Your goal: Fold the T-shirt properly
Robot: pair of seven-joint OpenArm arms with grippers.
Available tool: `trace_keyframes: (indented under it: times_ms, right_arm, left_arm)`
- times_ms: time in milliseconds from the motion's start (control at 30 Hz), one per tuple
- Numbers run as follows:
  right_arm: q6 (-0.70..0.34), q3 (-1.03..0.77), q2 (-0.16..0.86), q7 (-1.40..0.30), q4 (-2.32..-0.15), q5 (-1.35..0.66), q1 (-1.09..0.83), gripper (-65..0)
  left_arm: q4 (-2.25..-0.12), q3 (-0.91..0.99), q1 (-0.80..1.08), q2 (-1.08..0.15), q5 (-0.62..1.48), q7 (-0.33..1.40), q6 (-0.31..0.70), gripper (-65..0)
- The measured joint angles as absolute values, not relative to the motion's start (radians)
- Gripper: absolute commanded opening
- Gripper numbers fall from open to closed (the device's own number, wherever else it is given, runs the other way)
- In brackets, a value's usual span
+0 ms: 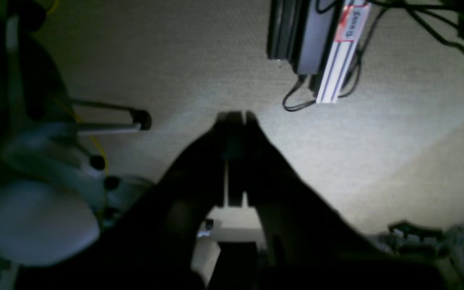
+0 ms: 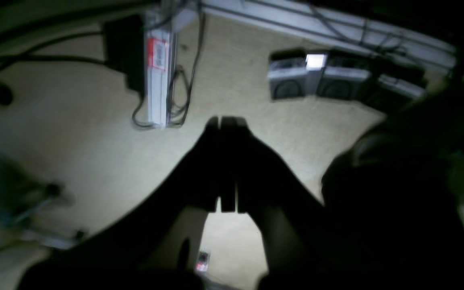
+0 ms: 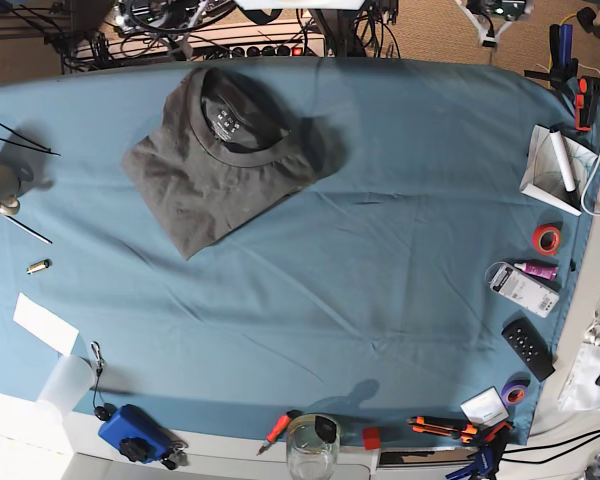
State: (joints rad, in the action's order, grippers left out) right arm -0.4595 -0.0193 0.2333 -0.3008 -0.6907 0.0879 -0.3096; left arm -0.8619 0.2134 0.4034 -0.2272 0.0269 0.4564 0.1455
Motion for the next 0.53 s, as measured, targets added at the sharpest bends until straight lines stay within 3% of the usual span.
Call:
trace_keyframes:
  times_ms: [200, 533]
  right_arm:
    - [-0.267, 0.092, 0.233, -0.170, -0.560, 0.101, -0.263, -65.0]
    - [-0.247, 0.113, 0.233, -0.192, -0.555, 0.101, -0.255, -65.0]
  left_arm:
    - [-0.787, 0.211, 0.392, -0.101, -0.073, 0.281, 0.115, -65.0]
    - [-0.785, 0.212, 0.380, -0.060, -0.123, 0.275, 0.091, -65.0]
